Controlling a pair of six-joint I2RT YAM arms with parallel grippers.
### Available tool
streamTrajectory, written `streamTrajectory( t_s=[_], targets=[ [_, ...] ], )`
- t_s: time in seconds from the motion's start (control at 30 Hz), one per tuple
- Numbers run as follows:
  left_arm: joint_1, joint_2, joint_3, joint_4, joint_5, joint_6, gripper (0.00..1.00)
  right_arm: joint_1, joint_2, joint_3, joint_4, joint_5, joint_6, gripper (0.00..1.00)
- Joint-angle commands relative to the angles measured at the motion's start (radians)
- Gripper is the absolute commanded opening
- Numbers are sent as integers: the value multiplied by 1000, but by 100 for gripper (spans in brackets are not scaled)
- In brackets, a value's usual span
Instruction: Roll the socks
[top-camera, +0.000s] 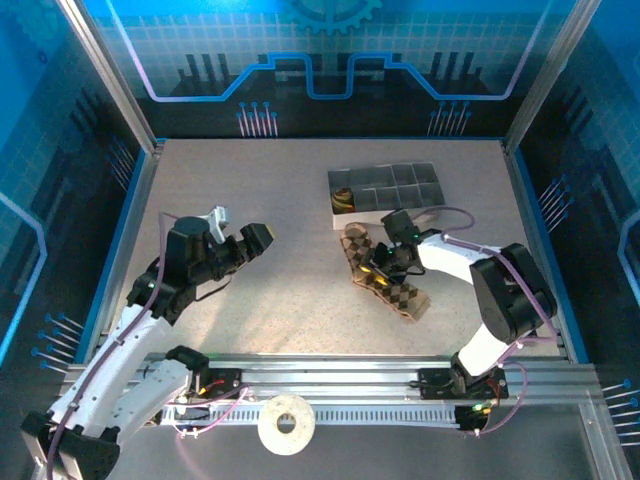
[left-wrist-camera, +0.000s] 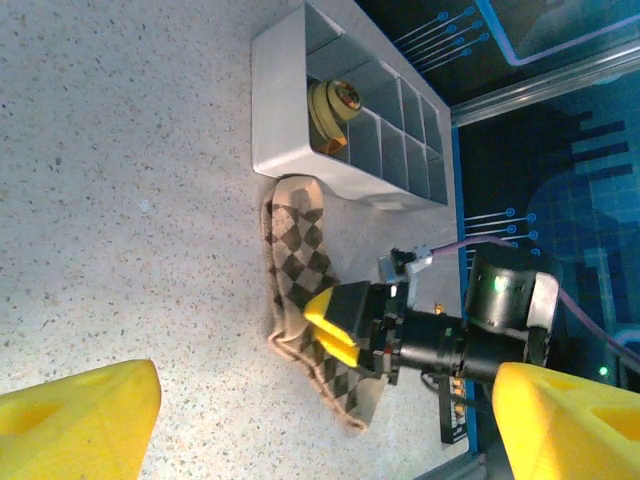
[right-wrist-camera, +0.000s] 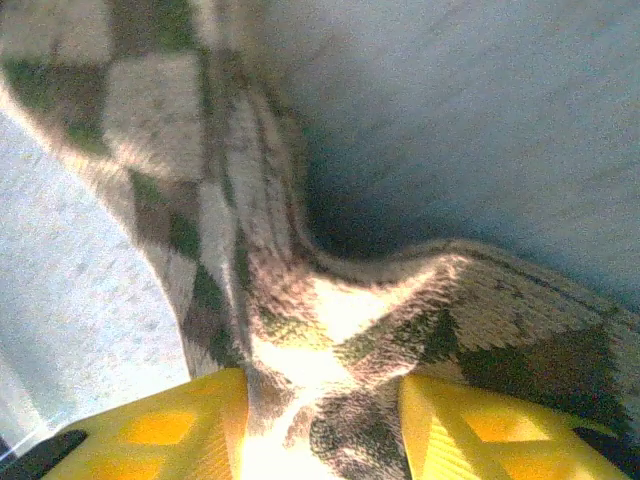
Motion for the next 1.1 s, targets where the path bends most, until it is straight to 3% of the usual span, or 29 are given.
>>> streamTrajectory(
  t_s=[0.0,0.2,0.47,0.63,0.8,1.0,1.07],
  targets=[
    [-6,-33,-25,-49,-27,-23,87,149,83,-66,92,10,254,47],
    [-5,-64,-28,-86,-35,-21,87,277,240,129,140,23,430,52],
    [-3,-71,-37,-133,-37,-32,87,240,454,361,288,83,605,57],
    [-3,-61,-65,-159,-34,-74,87,227,417,398,351,66,612,68],
    [-2,1,-116,-125,-33,-161,87,217,221,401,171,61,350,78],
    [5,261,-103,-11,16,-249,84,171,47,364,-147,136,-216,78],
    [7,363,-71,-3,22,-258,83,143,46,344,-222,94,-350,78]
  ],
)
